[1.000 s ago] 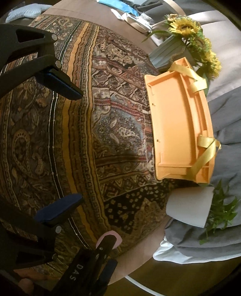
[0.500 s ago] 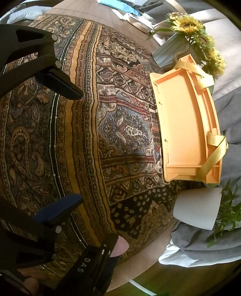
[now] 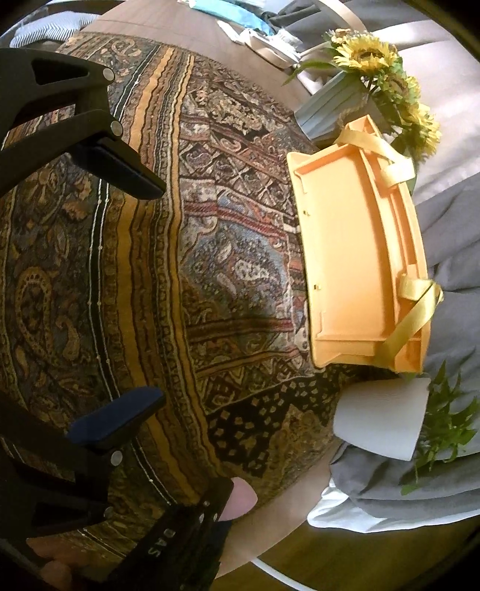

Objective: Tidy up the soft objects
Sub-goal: 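Grasp the pink makeup sponge from the table with the right gripper, then carry the pink sponge over the crate with the right gripper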

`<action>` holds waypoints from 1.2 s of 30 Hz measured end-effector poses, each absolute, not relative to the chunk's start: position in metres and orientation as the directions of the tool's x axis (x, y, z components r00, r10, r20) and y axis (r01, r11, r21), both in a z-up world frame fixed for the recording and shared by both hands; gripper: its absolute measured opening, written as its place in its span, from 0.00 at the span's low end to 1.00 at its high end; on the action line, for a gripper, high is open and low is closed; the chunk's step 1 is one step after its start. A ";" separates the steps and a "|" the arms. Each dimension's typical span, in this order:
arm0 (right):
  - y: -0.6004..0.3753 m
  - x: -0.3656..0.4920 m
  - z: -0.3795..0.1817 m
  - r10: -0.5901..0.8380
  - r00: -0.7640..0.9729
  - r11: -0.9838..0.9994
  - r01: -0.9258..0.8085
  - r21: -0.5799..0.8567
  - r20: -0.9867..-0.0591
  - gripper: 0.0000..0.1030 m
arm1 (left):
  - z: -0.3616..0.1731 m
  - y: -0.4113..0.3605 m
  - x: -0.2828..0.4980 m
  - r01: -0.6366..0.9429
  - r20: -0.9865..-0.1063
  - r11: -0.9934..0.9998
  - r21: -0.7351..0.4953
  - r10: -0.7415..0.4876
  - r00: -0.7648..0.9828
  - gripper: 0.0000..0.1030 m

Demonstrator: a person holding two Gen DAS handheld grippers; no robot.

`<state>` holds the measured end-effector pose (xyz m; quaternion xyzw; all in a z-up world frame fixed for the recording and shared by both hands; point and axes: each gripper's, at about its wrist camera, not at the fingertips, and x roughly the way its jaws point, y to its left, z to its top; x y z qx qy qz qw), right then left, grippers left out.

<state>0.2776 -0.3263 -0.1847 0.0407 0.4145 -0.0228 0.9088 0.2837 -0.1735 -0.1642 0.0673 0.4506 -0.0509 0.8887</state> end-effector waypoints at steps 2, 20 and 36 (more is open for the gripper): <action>-0.322 0.276 -0.177 -0.001 0.665 0.996 0.071 0.061 -0.747 0.38 | -0.161 -0.170 0.285 0.146 -0.802 0.987 0.072 -0.029 0.597 1.00; -0.269 0.275 -0.115 0.069 0.757 0.996 -0.013 0.091 -0.649 0.38 | -0.101 -0.122 0.294 0.112 -0.705 0.993 0.041 -0.051 0.708 1.00; -0.200 0.309 -0.067 0.127 0.833 0.991 -0.082 0.107 -0.539 0.38 | -0.050 -0.057 0.321 0.034 -0.606 0.997 0.075 0.018 0.796 1.00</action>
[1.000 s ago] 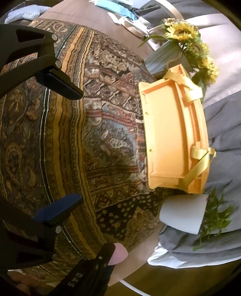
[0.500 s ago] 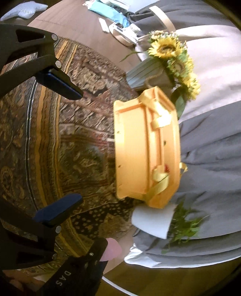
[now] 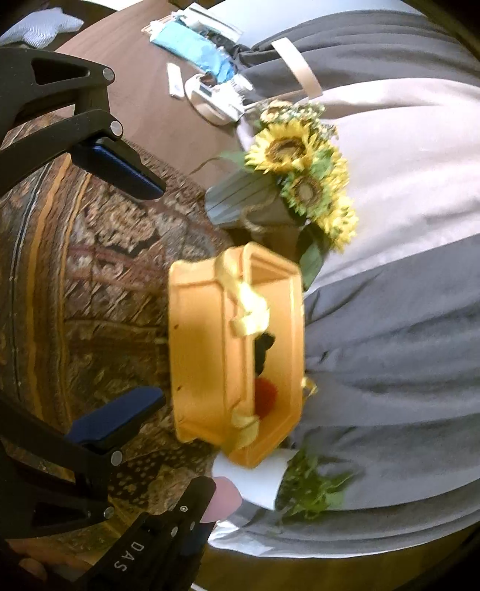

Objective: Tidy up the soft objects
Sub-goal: 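Carry the pink sponge over the crate with the right gripper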

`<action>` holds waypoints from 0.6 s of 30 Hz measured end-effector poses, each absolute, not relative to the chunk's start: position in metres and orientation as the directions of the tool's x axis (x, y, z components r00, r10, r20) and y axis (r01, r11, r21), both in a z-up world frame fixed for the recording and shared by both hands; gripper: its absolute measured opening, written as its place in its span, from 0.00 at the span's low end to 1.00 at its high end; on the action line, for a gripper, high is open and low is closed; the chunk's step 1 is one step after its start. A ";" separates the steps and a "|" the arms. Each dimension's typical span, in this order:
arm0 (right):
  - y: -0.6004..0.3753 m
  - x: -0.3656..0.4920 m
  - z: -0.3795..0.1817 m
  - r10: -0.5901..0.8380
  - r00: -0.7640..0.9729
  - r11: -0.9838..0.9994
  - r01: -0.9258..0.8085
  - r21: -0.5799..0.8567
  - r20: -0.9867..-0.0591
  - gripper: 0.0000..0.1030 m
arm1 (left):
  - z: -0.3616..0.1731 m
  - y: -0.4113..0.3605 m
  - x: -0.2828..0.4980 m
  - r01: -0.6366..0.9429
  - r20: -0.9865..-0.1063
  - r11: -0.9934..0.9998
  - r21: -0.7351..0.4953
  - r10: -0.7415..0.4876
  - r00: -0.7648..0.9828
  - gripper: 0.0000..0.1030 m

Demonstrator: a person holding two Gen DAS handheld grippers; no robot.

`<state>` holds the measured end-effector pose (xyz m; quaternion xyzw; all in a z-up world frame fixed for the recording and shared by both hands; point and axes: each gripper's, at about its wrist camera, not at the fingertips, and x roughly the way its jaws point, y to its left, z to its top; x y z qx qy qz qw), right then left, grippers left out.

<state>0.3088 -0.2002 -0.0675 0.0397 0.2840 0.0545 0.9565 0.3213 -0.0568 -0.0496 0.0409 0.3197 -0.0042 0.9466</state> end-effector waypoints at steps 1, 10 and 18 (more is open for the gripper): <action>-0.196 0.312 -0.065 0.129 0.837 0.991 -0.084 0.107 -0.532 0.38 | -0.046 -0.052 0.325 0.029 -0.599 0.997 0.076 0.023 0.800 1.00; -0.160 0.340 -0.043 0.137 0.868 0.990 -0.103 0.097 -0.478 0.39 | -0.026 -0.017 0.342 0.009 -0.554 0.998 0.068 0.030 0.832 1.00; -0.135 0.371 -0.033 0.129 0.885 0.991 -0.099 0.091 -0.447 0.39 | -0.018 0.008 0.360 0.003 -0.527 0.997 0.083 0.042 0.849 1.00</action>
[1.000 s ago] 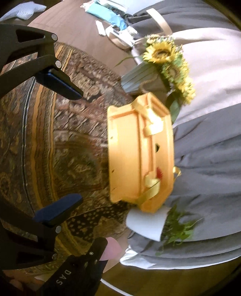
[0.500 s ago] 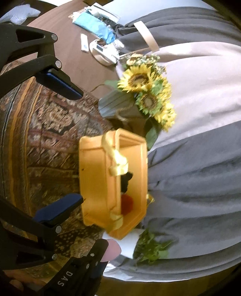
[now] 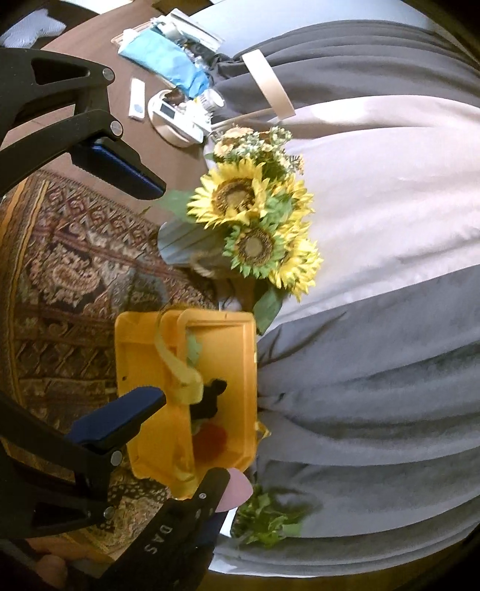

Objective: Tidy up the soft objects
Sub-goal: 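Carry the pink sponge over the crate with the right gripper, then lower the sponge into the crate and open the right gripper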

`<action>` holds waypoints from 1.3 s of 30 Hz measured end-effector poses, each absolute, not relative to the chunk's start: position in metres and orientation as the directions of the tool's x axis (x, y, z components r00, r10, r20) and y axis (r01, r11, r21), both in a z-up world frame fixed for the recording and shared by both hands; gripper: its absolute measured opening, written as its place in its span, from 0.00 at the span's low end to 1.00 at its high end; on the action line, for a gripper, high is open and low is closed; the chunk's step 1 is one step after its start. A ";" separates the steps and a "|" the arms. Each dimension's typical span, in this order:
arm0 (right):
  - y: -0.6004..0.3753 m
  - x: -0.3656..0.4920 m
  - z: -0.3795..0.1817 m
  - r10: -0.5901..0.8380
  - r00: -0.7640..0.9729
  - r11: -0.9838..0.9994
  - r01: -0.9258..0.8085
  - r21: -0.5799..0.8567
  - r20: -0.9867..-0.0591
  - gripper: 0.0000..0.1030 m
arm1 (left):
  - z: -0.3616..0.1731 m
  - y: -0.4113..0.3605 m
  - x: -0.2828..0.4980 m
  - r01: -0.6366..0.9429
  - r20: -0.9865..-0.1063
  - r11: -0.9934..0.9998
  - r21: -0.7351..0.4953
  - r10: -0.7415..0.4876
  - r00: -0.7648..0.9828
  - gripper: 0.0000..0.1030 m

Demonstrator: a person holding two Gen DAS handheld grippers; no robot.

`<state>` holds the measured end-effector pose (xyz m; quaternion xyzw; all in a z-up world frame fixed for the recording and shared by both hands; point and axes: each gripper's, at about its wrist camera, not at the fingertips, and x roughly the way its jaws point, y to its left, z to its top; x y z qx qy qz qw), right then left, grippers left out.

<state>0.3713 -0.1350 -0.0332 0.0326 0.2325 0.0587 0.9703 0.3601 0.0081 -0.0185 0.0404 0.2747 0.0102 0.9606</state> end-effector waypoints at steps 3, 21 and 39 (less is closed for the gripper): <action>-0.128 0.384 -0.032 0.131 0.887 0.991 -0.103 0.088 -0.442 0.39 | -0.018 0.016 0.369 -0.014 -0.523 0.996 0.086 0.057 0.851 1.00; -0.101 0.475 -0.051 0.166 0.845 0.985 -0.162 0.052 -0.509 0.39 | -0.043 0.032 0.425 -0.101 -0.570 0.990 0.100 0.140 0.810 1.00; -0.102 0.449 -0.042 0.111 0.857 0.994 -0.108 0.035 -0.503 0.46 | -0.027 0.037 0.402 -0.093 -0.528 0.992 0.084 0.123 0.840 1.00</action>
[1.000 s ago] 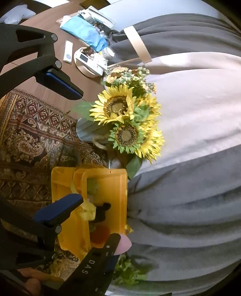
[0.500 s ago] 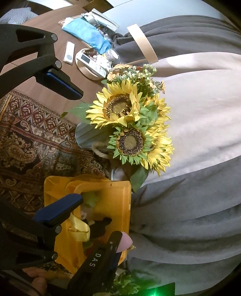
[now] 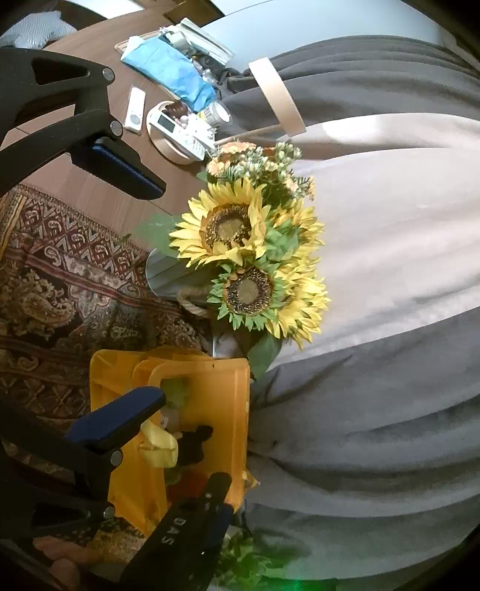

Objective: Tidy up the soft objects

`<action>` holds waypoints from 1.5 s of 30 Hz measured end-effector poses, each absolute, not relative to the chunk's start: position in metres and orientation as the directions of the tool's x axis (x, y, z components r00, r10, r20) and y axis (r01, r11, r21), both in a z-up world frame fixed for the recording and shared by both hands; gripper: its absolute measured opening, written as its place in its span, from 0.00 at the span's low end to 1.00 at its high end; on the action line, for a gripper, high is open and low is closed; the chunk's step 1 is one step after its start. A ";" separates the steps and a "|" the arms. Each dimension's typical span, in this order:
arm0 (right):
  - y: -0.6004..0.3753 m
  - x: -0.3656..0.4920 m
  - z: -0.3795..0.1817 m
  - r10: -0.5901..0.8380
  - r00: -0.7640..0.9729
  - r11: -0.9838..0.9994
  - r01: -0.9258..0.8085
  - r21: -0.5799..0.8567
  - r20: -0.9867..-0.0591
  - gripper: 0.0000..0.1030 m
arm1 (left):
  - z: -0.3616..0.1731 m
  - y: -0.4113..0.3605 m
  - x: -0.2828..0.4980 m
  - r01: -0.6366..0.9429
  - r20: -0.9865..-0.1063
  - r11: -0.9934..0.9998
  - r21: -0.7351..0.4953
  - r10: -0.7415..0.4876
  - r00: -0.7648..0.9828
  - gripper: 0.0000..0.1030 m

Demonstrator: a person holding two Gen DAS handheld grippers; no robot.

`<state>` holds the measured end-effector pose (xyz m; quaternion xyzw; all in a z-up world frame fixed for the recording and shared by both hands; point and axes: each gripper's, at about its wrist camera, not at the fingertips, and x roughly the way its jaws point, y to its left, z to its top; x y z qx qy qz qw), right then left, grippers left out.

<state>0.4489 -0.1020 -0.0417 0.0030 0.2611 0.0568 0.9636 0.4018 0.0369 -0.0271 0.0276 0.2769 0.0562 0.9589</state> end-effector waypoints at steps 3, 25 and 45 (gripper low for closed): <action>-0.101 0.425 -0.036 0.087 0.867 0.996 -0.084 0.029 -0.490 0.53 | -0.021 0.039 0.388 -0.077 -0.510 0.994 0.079 0.106 0.853 1.00; -0.108 0.253 -0.016 -0.107 0.894 0.990 0.137 0.040 -0.435 0.80 | 0.013 0.036 0.263 -0.001 -0.351 0.997 0.080 0.029 0.936 1.00; -0.139 0.109 -0.011 -0.132 0.905 0.988 0.155 0.024 -0.404 0.90 | 0.017 0.000 0.126 0.034 -0.365 0.997 0.069 -0.006 0.931 1.00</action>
